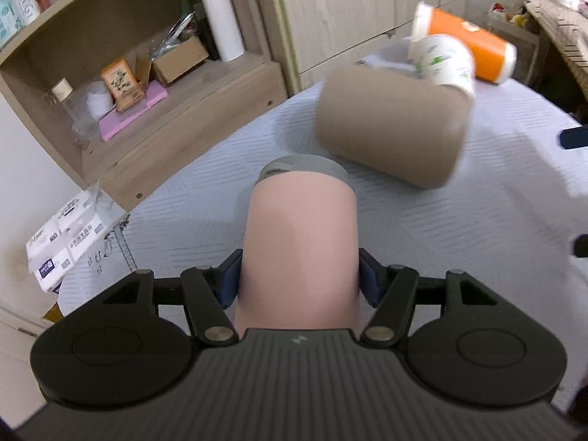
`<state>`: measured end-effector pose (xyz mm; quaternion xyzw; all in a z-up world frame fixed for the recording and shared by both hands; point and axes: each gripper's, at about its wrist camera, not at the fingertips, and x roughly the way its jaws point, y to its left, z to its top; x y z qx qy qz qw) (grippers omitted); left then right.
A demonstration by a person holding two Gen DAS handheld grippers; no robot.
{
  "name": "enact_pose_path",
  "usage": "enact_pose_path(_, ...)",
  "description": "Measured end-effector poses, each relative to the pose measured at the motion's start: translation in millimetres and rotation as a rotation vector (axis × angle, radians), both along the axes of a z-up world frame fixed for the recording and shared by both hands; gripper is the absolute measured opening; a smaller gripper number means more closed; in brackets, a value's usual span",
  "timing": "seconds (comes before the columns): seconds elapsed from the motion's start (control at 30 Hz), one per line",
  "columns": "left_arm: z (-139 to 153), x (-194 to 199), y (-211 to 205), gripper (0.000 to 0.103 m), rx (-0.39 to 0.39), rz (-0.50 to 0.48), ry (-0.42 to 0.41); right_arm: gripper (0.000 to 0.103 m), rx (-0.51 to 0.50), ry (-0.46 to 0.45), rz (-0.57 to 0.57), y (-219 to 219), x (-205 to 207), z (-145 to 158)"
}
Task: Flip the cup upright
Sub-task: 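Lift the pink tumbler with the left gripper and rotate it lid-up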
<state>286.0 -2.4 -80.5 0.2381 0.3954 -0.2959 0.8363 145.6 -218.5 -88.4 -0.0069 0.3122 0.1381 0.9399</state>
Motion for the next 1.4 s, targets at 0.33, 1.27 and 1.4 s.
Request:
enact_pose_path(0.33,12,-56,-35,0.062,0.017,0.057,0.166,0.103,0.023,-0.013,0.004,-9,-27,2)
enact_pose_path(1.27,11,-90,-63,0.078,-0.118,0.119,0.178,0.103,0.044,0.005,0.005,-18,-49,0)
enact_pose_path(1.4,24,-99,-48,0.079,-0.19,0.119,0.189,0.103,0.082,0.034,0.047,-13,-50,3)
